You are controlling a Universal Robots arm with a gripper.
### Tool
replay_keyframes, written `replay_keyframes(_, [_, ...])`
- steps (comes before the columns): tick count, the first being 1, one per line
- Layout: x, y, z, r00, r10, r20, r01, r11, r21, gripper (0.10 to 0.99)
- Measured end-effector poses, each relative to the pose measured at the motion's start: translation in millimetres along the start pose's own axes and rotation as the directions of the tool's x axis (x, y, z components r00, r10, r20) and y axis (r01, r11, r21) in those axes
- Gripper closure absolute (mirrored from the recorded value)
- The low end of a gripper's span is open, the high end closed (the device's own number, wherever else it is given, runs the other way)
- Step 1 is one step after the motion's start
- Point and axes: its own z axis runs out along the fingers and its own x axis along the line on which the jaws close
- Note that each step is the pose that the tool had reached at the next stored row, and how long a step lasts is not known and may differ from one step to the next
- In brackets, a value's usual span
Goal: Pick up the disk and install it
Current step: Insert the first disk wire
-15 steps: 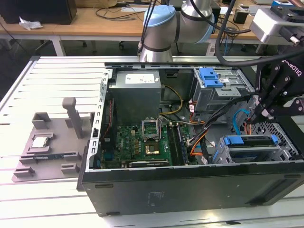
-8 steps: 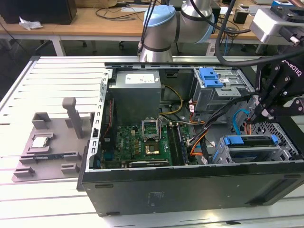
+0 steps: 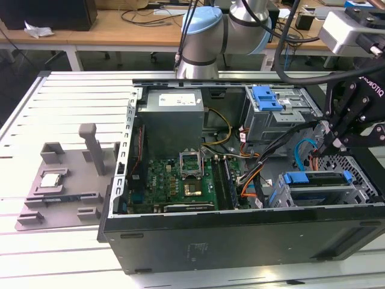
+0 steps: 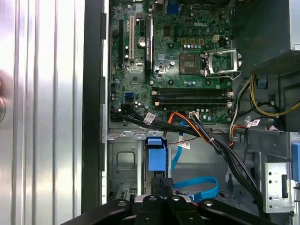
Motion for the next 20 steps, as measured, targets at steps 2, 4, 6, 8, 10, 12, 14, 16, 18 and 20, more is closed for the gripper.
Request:
replay_keyframes(2, [-0.7, -3.1, 0.0, 1.0, 0.0, -0.0002, 0.0, 1.0, 0.0, 0.98])
replay_keyframes(4, [-1.3, -6.2, 0.7, 1.0, 0.0, -0.0001, 0.0, 1.0, 0.0, 0.98])
replay_keyframes(6, [-1.8, -8.8, 1.4, 1.0, 0.0, -0.0001, 0.0, 1.0, 0.0, 0.98])
replay_keyframes(8, [-2.4, -11.7, 2.1, 1.0, 0.0, -0.0005, 0.0, 1.0, 0.0, 0.98])
replay_keyframes(10, [-3.2, -14.9, 2.9, 1.0, 0.0, -0.0009, 0.0, 1.0, 0.0, 0.98])
replay_keyframes(12, [-3.7, -18.2, 3.6, 1.0, 0.0, -0.0012, 0.0, 1.0, 0.0, 0.98])
replay_keyframes(14, [-3.9, -22.0, 4.6, 1.0, 0.0, -0.0017, 0.0, 1.0, 0.0, 0.98])
replay_keyframes(16, [-4.1, -25.5, 6.1, 1.0, 0.0, -0.0018, 0.0, 1.0, 0.0, 0.98])
replay_keyframes(18, [-4.0, -28.0, 7.3, 1.0, 0.0, -0.002, 0.0, 1.0, 0.0, 0.98])
replay_keyframes(20, [-4.1, -29.6, 8.5, 1.0, 0.0, -0.0018, 0.0, 1.0, 0.0, 0.98])
